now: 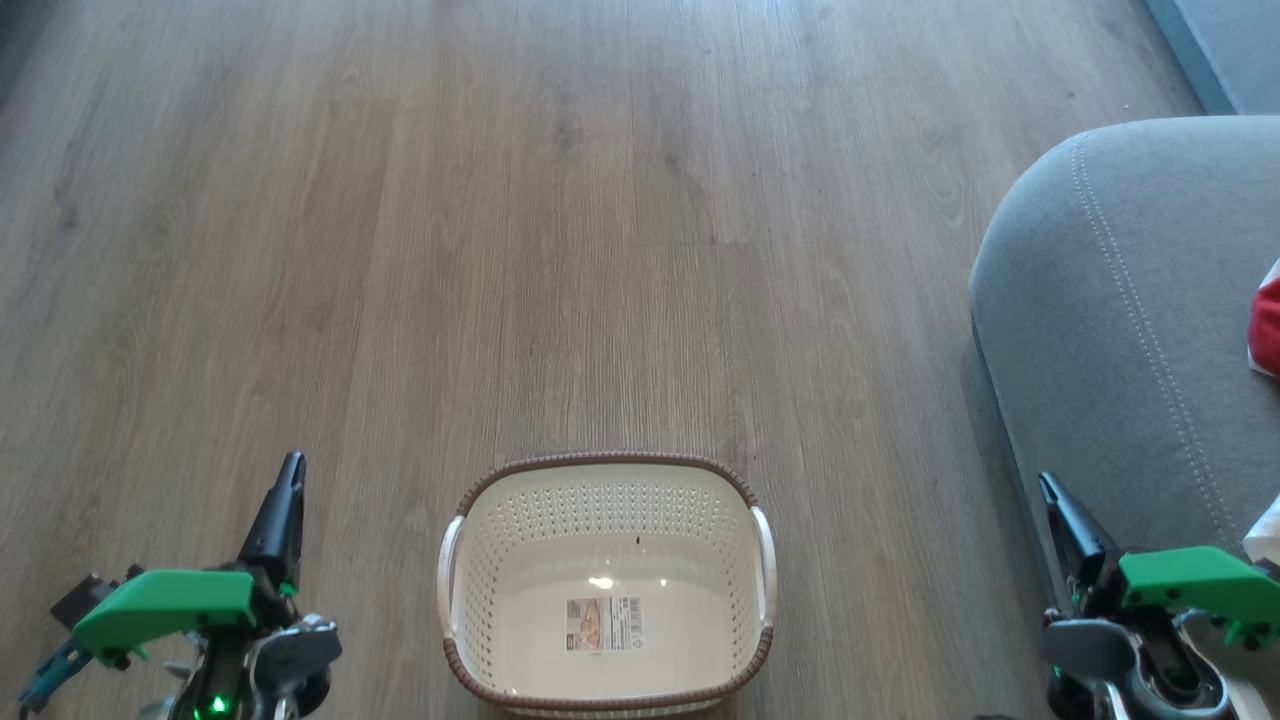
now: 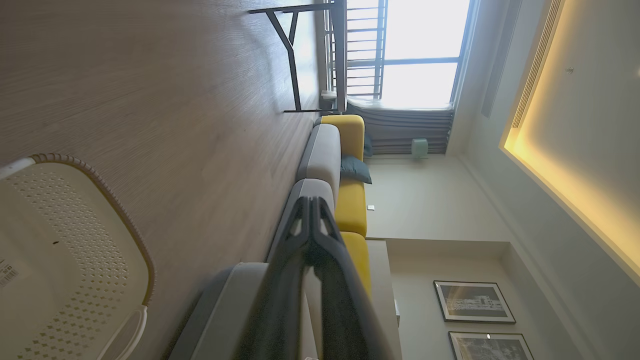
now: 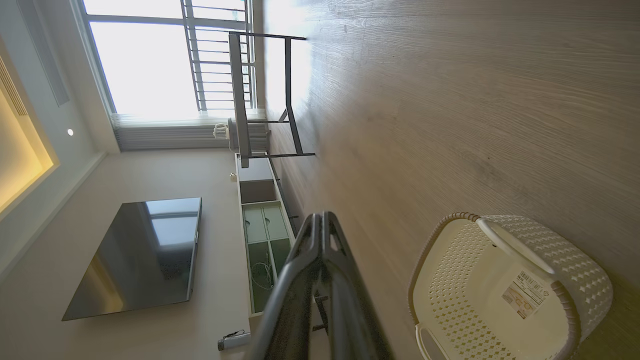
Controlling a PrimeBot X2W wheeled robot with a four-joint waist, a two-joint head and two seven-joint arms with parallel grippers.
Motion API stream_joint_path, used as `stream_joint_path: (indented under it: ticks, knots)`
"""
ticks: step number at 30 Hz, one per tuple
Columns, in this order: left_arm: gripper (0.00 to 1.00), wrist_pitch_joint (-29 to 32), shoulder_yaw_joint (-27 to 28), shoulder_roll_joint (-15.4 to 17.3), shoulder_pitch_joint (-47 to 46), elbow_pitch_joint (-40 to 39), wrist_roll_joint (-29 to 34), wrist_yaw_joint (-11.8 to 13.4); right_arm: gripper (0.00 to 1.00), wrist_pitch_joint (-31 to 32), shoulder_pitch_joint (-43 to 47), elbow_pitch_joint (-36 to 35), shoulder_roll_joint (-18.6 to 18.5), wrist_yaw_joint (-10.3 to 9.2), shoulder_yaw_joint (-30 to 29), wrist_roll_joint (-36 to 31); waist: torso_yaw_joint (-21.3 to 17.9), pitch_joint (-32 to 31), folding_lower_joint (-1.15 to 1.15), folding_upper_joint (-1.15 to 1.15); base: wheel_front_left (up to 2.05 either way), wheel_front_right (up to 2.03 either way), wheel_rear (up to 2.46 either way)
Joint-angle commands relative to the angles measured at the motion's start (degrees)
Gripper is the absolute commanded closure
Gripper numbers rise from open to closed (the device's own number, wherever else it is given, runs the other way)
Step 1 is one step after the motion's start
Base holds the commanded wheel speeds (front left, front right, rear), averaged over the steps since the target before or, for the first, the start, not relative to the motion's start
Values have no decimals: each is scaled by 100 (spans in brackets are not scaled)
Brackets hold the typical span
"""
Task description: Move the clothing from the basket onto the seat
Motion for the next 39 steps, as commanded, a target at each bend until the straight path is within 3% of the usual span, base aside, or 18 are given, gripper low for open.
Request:
stream_joint_path:
  ticks: [1,39]
  knots:
    - [100,60,208,38,-341,-221,-145,-38,100,66,-336,-248,-39,39,84,167,1,-1,0,0,0,0,0]
    - [100,92,217,39,-354,-233,-269,-38,100,102,-342,-260,-35,40,64,294,4,-1,0,0,0,0,0]
